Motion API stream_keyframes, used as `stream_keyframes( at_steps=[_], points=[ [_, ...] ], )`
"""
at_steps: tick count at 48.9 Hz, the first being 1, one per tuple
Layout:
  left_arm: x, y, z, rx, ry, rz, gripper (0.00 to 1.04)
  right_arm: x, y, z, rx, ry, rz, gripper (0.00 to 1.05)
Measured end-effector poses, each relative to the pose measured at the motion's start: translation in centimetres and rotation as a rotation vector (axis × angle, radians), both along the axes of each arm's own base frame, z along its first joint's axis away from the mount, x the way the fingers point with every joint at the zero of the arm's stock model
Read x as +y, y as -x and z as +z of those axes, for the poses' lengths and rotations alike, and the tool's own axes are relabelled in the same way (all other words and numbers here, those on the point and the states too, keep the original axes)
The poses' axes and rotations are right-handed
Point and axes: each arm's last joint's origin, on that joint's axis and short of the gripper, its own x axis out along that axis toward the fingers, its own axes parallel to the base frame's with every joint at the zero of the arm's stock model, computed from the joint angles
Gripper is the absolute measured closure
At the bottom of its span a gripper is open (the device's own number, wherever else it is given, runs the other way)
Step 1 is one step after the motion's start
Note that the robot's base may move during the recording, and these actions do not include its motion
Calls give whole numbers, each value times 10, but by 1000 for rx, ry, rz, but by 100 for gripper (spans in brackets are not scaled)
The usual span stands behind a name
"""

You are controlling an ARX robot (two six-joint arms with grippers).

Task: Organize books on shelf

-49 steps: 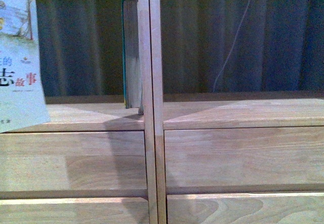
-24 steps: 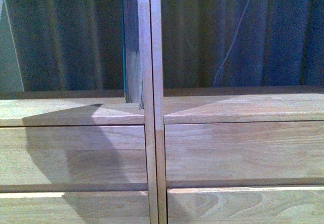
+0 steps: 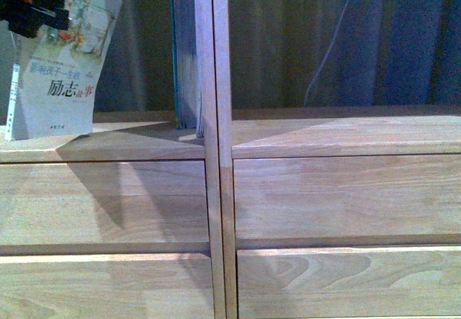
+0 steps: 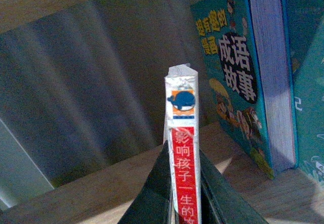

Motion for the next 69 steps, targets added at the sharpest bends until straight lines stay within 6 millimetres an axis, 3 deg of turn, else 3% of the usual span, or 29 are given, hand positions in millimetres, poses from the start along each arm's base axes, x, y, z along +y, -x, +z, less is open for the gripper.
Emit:
stream_keyframes(
  at_steps=[19, 32, 46, 58, 66, 69],
  points=[
    [-21, -59, 5, -18, -101, -9, 98, 0, 18, -17, -5, 0, 0, 102],
    [-57, -87, -3, -43, -141, -63, 98, 0, 27, -25, -3, 0, 0, 102],
    [-78, -102, -22, -62, -202, -81, 98, 0, 33, -32, -18, 3, 0, 102],
    [-86, -103, -25, -89, -191, -56, 98, 0, 38, -32, -21, 3, 0, 102],
    [-88, -102, -30, -100, -181, -42, 73, 0, 41, -32, -22, 3, 0, 102],
    [-88, -101, -34, -93, -167, -33, 59, 0, 42, -32, -22, 3, 0, 102]
  ],
)
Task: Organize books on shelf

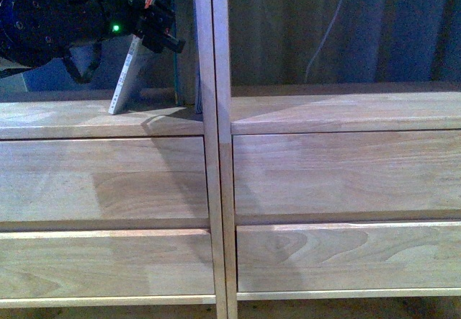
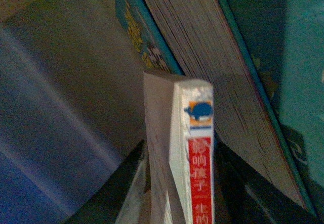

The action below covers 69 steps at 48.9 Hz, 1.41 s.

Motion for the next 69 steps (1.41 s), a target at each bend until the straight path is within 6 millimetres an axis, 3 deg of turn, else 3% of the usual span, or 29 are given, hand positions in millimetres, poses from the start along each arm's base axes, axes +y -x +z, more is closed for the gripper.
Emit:
stream_keyframes(
  at_steps=[6, 13, 27, 41, 56, 61, 69],
  points=[
    [2, 6, -6, 27, 17, 11, 34, 0, 8, -5, 35, 0, 0, 102],
    [11, 24, 2, 47, 85, 53, 6, 0, 12, -3, 5, 1, -1, 102],
    [27, 75, 15, 55, 204, 111, 7, 0, 12, -3, 4, 1, -2, 102],
    [59, 153, 26, 54, 355, 192, 7, 0, 12, -3, 4, 1, -2, 101],
    [95, 254, 17, 73, 525, 295, 7, 0, 12, -3, 4, 2, -2, 53],
    [95, 293, 1, 101, 570, 330, 7, 0, 12, -3, 4, 2, -2, 33],
    [81, 337, -26, 116, 595, 354, 7, 0, 12, -3, 4, 2, -2, 6]
  ],
)
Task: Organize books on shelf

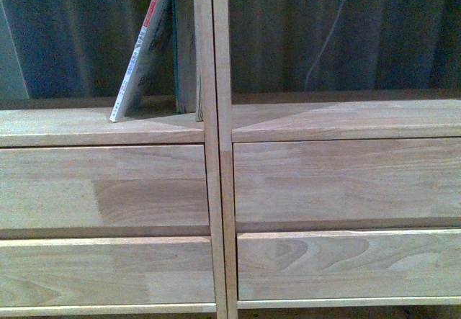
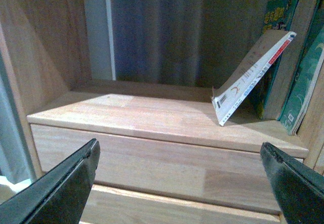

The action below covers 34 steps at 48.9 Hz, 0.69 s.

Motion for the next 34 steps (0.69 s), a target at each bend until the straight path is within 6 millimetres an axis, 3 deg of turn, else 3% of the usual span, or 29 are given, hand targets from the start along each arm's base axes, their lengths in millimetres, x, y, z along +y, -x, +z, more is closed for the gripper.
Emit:
stream_keyframes(
  at_steps=[11, 25, 34],
  points=[
    [-13, 33, -31, 36, 17, 72, 7, 0, 0, 0, 0, 0, 0, 7],
    [-14, 49, -64, 117, 36, 82, 7, 0, 0, 0, 0, 0, 0, 7],
    [-9, 49, -88, 162, -6, -116, 34, 0, 0, 0, 0, 0, 0, 7]
  ],
)
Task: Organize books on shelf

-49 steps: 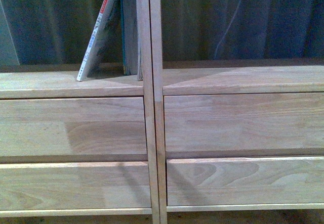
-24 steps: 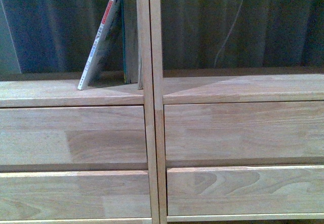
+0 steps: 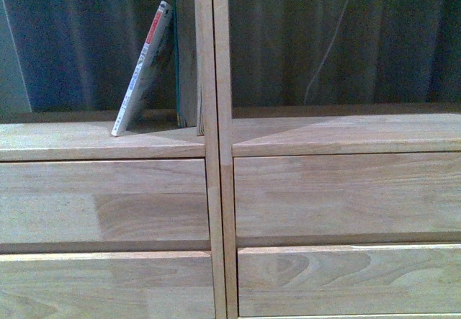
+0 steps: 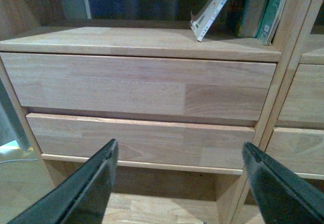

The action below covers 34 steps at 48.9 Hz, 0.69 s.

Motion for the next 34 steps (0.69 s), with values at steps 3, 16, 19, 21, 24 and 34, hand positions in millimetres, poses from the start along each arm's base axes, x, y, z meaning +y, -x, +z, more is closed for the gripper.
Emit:
stream_keyframes(
  at_steps=[3, 16, 19, 21, 24, 34],
  points=[
    [3, 0, -6, 3, -1, -11, 43, 0, 0, 0, 0, 0, 0, 7],
    [16, 0, -16, -3, 1, -4, 95, 0, 0, 0, 0, 0, 0, 7],
    [20, 0, -17, -2, 0, -36, 102, 0, 0, 0, 0, 0, 0, 7],
    [24, 0, -18, -4, 0, -27, 102, 0, 0, 0, 0, 0, 0, 7],
    [28, 0, -24, -7, 0, 10, 102, 0, 0, 0, 0, 0, 0, 7],
    [28, 0, -29, -2, 0, 1, 102, 0, 0, 0, 0, 0, 0, 7]
  ],
)
